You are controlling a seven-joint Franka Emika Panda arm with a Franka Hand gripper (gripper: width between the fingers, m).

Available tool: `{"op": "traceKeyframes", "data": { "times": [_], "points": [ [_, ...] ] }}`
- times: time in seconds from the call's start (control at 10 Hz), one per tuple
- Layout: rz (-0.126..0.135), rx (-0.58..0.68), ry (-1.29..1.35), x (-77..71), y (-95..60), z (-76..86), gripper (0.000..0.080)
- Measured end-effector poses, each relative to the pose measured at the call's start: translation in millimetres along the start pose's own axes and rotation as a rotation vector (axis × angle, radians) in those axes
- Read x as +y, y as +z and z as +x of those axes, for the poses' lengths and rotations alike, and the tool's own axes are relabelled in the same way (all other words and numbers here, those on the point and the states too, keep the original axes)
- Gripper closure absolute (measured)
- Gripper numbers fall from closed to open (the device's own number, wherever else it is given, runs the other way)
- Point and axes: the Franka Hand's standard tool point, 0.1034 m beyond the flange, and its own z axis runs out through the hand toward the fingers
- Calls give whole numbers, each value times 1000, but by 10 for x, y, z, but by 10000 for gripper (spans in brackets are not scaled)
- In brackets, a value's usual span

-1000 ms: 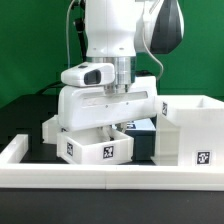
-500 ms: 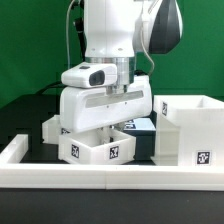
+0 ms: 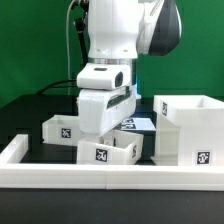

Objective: Assemble drawer

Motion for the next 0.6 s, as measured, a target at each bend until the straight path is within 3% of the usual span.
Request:
{"op": "traceKeyframes", "data": {
  "times": [0.4, 0.5, 0.6],
  "points": [
    [-7, -24, -284, 49, -31, 40, 758],
    [12, -29, -345, 58, -48, 99, 758],
    [12, -26, -354, 79, -54, 186, 758]
  ]
}}
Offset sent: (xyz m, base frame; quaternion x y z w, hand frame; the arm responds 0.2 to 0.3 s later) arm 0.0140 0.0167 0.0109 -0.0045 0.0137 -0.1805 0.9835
